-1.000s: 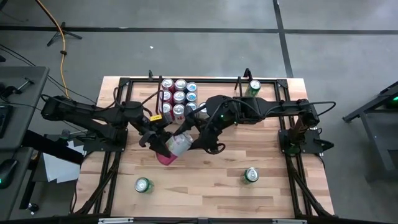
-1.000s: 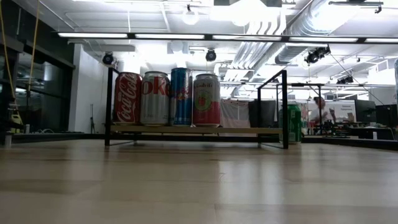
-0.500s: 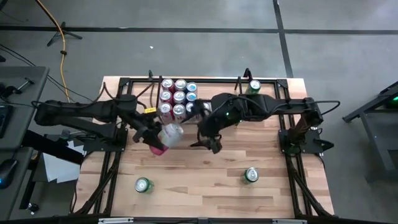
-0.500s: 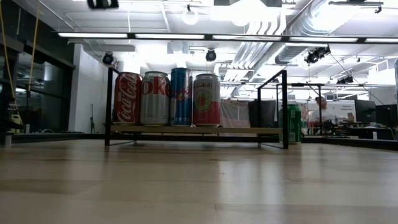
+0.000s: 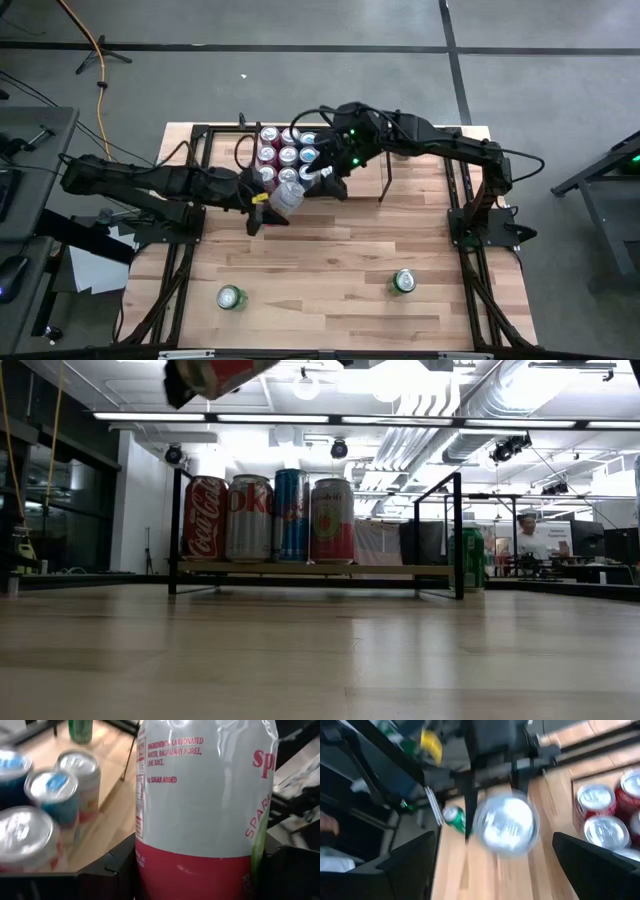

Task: Place canned beverage on shelf
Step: Put the pink soda can on the shelf aligned with the other pink soda can

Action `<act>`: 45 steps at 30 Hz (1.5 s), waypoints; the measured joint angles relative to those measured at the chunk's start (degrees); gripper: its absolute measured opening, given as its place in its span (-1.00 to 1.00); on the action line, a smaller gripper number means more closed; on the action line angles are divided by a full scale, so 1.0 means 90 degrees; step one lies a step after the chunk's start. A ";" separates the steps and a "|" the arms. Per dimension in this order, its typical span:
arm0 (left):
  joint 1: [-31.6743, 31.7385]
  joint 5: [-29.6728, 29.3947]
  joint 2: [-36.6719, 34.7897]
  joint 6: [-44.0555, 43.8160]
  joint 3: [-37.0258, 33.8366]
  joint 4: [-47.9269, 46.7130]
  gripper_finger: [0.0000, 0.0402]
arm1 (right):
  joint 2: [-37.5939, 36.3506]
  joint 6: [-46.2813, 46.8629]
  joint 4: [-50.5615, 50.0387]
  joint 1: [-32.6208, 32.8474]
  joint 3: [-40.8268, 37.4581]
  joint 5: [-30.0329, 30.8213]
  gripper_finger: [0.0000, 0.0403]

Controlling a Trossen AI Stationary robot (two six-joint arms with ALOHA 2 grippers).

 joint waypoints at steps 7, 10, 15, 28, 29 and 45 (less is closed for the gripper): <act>-0.0202 -0.0532 0.0726 0.0715 0.0514 0.0357 -0.05 | 0.0015 -0.0039 0.0139 0.0005 0.0000 -0.0132 0.92; -0.0202 -0.0565 0.0920 0.1005 0.0735 0.0418 -0.05 | 0.0035 -0.0066 -0.0044 0.0053 0.0000 -0.0128 0.92; -0.0200 -0.0735 0.1154 0.1393 0.0992 0.0442 -0.05 | 0.0174 -0.0108 -0.0187 0.0178 0.0000 -0.0114 0.92; -0.0122 -0.0843 0.1208 0.1435 0.1070 0.0417 -0.05 | 0.0211 -0.0447 -0.0277 0.0293 0.0000 0.0005 0.85; -0.0122 -0.0842 0.1208 0.1431 0.1070 0.0418 -0.05 | 0.0211 -0.0447 -0.0279 0.0297 0.0000 0.0051 0.80; 0.0025 -0.0152 0.0815 0.1584 0.1430 -0.0614 0.74 | 0.0135 -0.0925 -0.1405 0.0212 -0.0005 0.0207 0.41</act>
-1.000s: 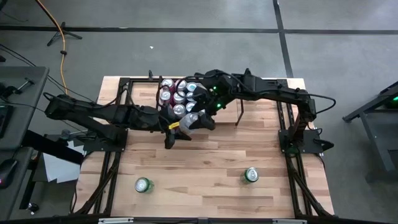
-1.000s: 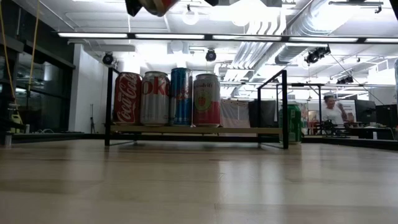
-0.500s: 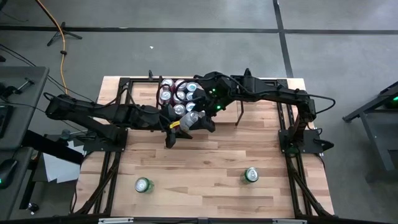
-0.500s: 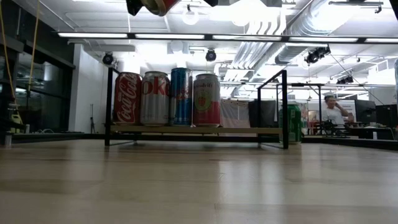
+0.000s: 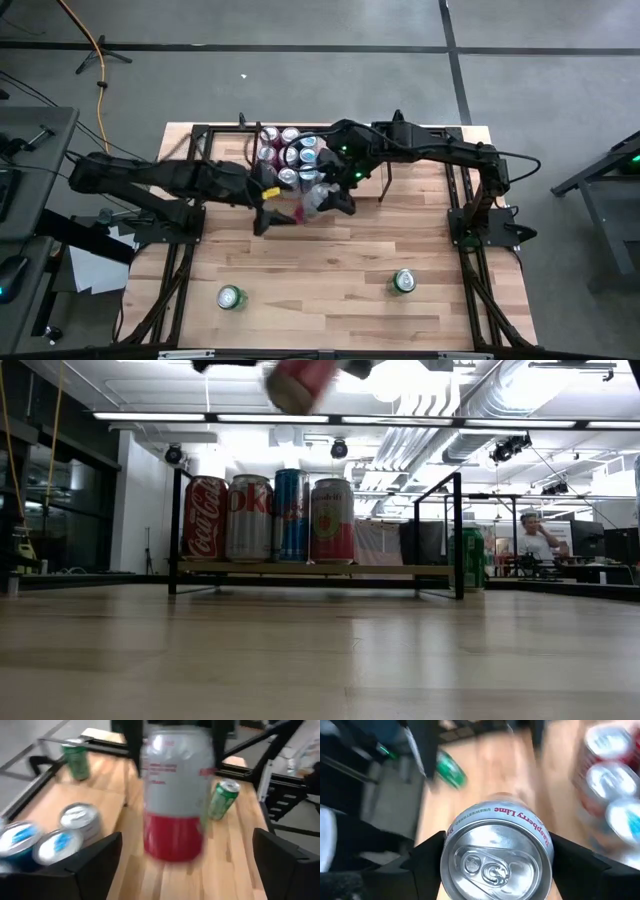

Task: Place canned beverage on shelf
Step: Put the pink soda can on the shelf aligned with the other pink soda can

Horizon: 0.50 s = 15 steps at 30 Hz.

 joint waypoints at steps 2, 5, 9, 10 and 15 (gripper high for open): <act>0.0048 -0.0096 -0.0223 -0.0140 0.0264 -0.0698 0.75 | -0.0063 -0.0220 -0.0549 -0.0021 0.0000 0.0302 0.41; 0.0055 -0.0279 -0.0570 -0.0162 0.0582 -0.1150 0.75 | -0.0187 -0.0505 -0.1401 -0.0033 0.0000 0.1027 0.41; 0.0023 -0.0985 -0.1218 -0.0151 0.0656 -0.0938 0.74 | -0.0269 -0.0739 -0.2305 -0.0087 0.0000 0.2651 0.41; 0.0023 -0.1205 -0.1339 -0.0151 0.0651 -0.0857 0.74 | -0.0264 -0.0743 -0.2457 -0.0136 0.0000 0.3052 0.41; 0.0026 -0.1994 -0.1798 -0.0101 0.0629 -0.0498 0.74 | -0.0018 -0.0972 -0.2426 -0.0532 0.0002 0.3575 0.41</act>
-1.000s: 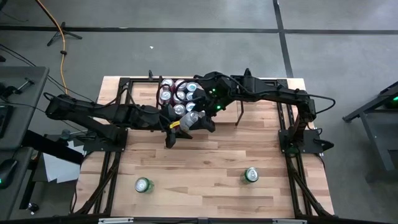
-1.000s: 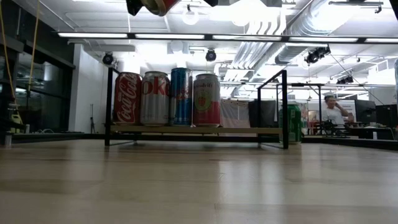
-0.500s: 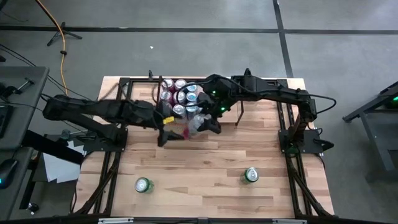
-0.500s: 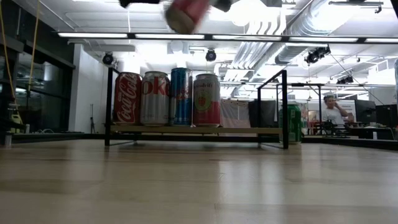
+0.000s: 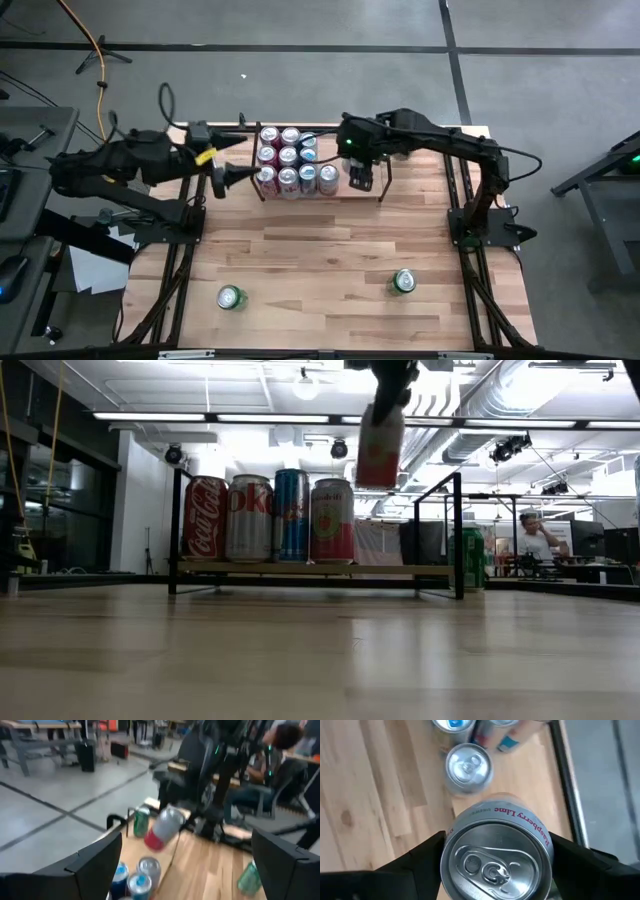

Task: Place canned beverage on shelf
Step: Put the pink soda can on the shelf aligned with the other pink soda can

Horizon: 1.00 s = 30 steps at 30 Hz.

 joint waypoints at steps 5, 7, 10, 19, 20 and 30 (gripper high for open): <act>-0.0002 -0.0049 -0.0097 0.0065 0.0000 0.0245 0.74 | 0.0404 -0.0314 0.0377 -0.0625 0.0000 -0.0256 0.41; -0.0002 -0.0048 -0.0060 0.0064 -0.0001 0.0249 0.74 | 0.0570 -0.0335 0.0516 -0.0894 0.0000 -0.0298 0.41; -0.0002 -0.0046 0.0043 0.0015 -0.0002 0.0250 0.74 | 0.0794 -0.0438 0.0500 -0.1215 0.0000 -0.0192 0.41; -0.0007 -0.0037 0.0368 -0.0161 -0.0010 0.0252 0.74 | 0.1346 -0.0311 0.0587 -0.1806 0.0002 -0.1495 0.41; -0.0007 -0.0037 0.0394 -0.0164 -0.0010 0.0258 0.74 | 0.1390 -0.0310 0.0520 -0.1820 0.0002 -0.1571 0.41; -0.0007 -0.0037 0.0423 -0.0220 -0.0010 0.0254 0.74 | 0.1785 -0.0746 0.0577 -0.1820 0.0002 -0.1628 0.41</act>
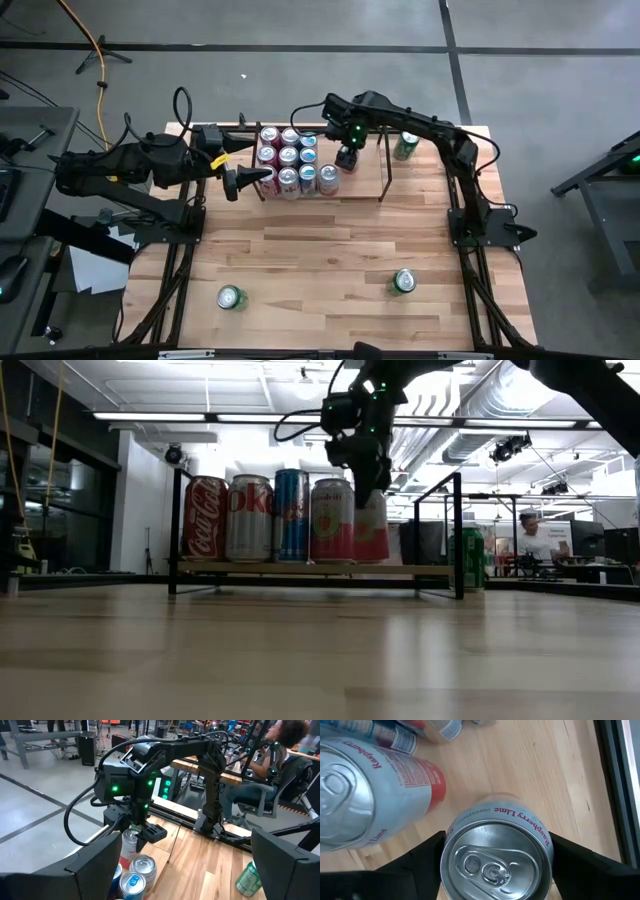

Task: Place canned beverage on shelf
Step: Put the pink soda can on the shelf aligned with the other pink soda can

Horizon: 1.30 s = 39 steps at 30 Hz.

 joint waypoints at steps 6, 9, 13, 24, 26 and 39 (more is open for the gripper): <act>0.0000 0.0135 0.0000 -0.0009 0.0000 -0.0002 0.74 | 0.0016 -0.0545 0.0122 0.0002 0.0000 -0.0098 0.43; 0.0000 0.0170 0.0000 -0.0010 0.0000 -0.0002 0.74 | 0.0016 -0.0586 0.0113 0.0005 0.0000 -0.0100 0.56; 0.0000 0.0170 0.0000 -0.0010 0.0000 -0.0002 0.74 | 0.0011 -0.0587 0.0121 0.0007 0.0000 -0.0103 0.66; 0.0000 0.0170 0.0000 -0.0005 0.0000 -0.0005 0.74 | 0.0004 -0.1017 0.0139 -0.0011 0.0002 -0.0271 0.69; 0.0000 0.0170 0.0000 -0.0004 0.0000 -0.0007 0.74 | 0.0004 -0.1037 0.0136 -0.0030 0.0002 -0.0354 0.69; 0.0000 0.0170 0.0002 -0.0002 0.0000 -0.0019 0.74 | -0.0128 -0.1781 -0.0309 -0.0066 0.0436 -0.0661 0.70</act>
